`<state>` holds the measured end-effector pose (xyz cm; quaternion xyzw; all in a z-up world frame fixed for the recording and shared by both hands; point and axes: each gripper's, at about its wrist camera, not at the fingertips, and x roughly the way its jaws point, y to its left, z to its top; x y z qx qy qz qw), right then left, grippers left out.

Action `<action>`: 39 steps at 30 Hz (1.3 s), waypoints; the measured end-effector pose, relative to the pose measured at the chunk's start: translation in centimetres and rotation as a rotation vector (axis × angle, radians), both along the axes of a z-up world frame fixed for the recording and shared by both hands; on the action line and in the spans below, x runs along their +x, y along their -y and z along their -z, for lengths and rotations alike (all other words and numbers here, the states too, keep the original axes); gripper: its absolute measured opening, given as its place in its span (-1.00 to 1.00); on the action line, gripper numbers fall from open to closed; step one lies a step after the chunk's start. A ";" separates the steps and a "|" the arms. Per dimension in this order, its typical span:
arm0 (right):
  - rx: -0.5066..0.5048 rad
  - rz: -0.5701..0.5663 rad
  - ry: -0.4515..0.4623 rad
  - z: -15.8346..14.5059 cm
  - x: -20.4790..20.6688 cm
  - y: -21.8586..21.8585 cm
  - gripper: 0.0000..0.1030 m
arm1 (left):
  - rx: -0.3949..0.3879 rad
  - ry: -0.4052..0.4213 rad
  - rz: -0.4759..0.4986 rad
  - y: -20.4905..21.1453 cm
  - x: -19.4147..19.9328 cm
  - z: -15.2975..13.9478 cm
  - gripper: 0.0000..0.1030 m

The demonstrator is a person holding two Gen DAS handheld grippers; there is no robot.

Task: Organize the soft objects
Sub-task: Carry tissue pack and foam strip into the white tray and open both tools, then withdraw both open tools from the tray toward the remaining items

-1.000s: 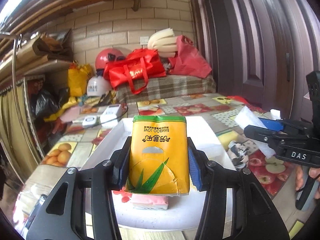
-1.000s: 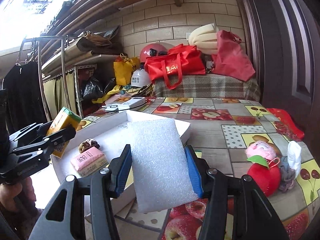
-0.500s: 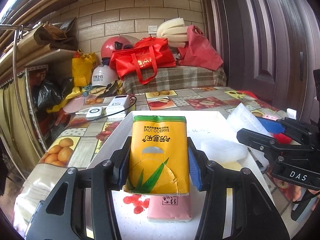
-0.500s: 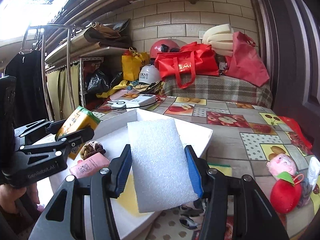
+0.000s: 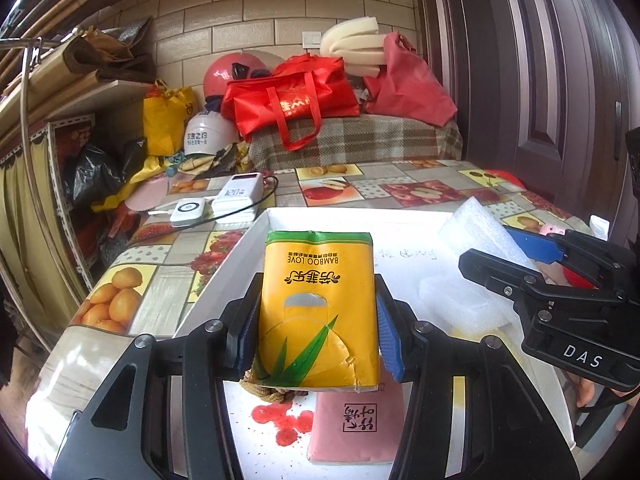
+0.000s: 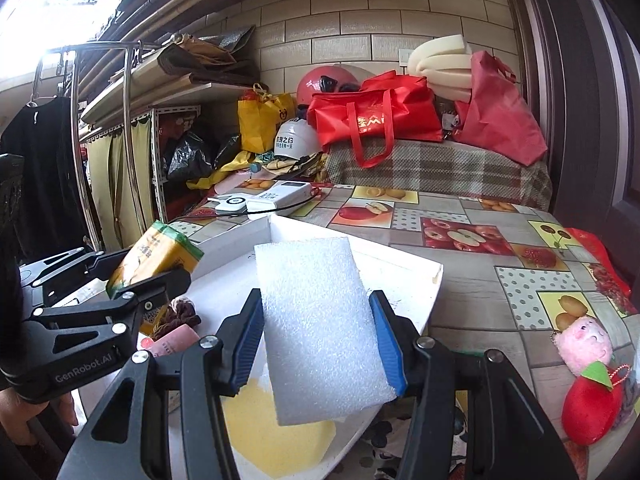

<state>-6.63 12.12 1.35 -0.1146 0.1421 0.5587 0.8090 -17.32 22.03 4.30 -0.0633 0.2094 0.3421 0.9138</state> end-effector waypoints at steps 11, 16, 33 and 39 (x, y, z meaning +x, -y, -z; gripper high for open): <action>-0.012 -0.012 -0.001 0.0 0.1 0.0 0.10 | -0.014 -0.030 -0.028 -0.3 0.5 0.2 0.05; 0.011 0.010 -0.021 -0.2 0.6 0.2 0.73 | 0.004 0.002 -0.073 -0.3 -0.5 -0.1 0.81; 0.031 0.034 -0.010 -0.2 0.5 0.5 1.00 | 0.028 0.025 -0.089 -0.2 -1.2 -0.4 0.81; 0.038 0.035 -0.011 -0.2 0.4 0.7 1.00 | 0.029 0.029 -0.094 -0.2 -1.4 -0.4 0.81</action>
